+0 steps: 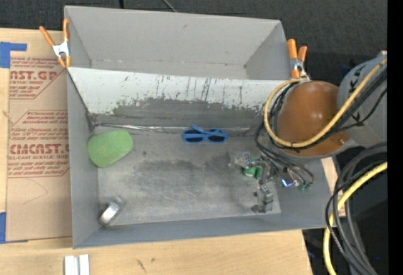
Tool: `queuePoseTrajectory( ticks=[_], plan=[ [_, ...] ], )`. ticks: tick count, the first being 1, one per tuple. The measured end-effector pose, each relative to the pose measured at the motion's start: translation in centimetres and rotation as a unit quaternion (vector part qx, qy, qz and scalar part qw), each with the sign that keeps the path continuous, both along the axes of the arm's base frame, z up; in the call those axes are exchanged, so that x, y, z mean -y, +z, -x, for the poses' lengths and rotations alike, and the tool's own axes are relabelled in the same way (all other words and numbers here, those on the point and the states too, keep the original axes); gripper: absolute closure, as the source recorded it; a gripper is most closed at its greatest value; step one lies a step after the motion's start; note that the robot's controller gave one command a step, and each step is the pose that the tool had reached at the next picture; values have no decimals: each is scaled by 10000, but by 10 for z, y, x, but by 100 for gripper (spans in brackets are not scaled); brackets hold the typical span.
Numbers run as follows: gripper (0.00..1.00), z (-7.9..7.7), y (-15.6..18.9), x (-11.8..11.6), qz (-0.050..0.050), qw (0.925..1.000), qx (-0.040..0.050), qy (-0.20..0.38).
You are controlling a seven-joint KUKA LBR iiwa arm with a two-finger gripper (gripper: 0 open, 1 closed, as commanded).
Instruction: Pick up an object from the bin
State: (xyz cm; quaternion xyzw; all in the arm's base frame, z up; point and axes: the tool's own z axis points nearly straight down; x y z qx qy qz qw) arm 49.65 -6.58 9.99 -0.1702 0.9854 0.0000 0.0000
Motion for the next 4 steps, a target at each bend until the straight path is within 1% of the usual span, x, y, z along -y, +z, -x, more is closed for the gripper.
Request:
queuePoseTrajectory(
  ticks=[1, 2, 3, 4],
  plan=[
    [0, -62, 0, 79, 12, 9822, 20, 1880],
    [0, -65, -31, 61, -16, 9921, 5, 1255],
    [0, -65, -31, 59, -27, 9922, 16, 1249],
    [100, -65, -31, 59, -29, 9922, 17, 1249]
  ],
)
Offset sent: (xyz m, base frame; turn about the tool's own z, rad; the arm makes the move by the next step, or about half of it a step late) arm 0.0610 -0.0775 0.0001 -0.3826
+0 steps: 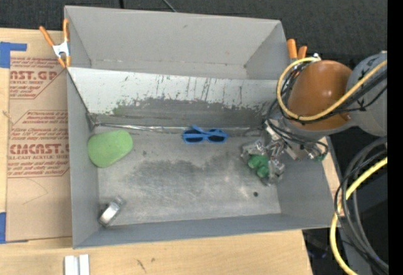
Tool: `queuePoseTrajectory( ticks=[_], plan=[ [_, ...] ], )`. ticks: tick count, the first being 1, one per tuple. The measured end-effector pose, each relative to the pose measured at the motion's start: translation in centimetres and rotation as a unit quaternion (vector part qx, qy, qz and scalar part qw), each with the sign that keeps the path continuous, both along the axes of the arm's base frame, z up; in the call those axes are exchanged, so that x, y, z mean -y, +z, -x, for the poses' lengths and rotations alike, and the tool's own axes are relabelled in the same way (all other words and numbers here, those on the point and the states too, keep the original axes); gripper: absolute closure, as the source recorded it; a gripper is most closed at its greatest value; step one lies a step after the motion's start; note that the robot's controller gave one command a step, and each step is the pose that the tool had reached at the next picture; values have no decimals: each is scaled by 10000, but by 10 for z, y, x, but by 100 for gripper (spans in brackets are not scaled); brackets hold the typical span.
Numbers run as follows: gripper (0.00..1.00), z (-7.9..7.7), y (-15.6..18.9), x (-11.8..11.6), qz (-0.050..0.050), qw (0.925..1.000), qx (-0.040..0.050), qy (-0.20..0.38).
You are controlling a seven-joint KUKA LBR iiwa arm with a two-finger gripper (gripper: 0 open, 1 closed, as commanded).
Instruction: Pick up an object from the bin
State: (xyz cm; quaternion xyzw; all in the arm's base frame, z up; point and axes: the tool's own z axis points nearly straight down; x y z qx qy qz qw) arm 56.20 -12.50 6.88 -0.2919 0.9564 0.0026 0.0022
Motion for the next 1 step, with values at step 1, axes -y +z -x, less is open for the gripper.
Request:
queuePoseTrajectory(
  ticks=[1],
  plan=[
    [100, -1, 28, -1, 25, 10000, 9, -6]
  ],
)
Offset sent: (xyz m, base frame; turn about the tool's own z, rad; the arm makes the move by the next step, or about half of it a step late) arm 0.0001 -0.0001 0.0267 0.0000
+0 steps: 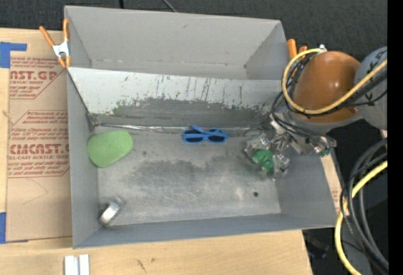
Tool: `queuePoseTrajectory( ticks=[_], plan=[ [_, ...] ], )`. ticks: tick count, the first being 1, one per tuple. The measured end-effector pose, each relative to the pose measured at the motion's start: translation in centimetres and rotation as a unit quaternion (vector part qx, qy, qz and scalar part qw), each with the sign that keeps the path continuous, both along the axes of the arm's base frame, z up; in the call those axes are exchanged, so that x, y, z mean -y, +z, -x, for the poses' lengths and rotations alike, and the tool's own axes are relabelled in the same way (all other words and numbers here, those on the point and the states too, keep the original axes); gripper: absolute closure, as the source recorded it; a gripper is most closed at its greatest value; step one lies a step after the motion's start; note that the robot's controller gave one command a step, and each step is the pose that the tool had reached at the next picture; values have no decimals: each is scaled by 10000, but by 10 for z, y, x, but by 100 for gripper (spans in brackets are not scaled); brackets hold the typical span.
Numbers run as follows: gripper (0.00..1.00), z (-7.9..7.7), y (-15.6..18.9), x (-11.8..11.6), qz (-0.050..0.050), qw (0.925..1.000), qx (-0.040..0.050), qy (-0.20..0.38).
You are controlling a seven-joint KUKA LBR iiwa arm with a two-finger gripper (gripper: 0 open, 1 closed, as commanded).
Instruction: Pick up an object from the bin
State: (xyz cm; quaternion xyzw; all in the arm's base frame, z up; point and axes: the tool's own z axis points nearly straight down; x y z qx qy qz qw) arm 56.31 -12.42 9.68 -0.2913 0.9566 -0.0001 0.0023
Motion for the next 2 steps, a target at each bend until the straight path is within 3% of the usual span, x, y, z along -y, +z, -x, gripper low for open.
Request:
queuePoseTrajectory(
  ticks=[1, 2],
  plan=[
    [100, -1, 4, -1, -5, 10000, -9, -5],
    [100, -2, 45, -2, 6, 10000, 6, -9]
  ],
)
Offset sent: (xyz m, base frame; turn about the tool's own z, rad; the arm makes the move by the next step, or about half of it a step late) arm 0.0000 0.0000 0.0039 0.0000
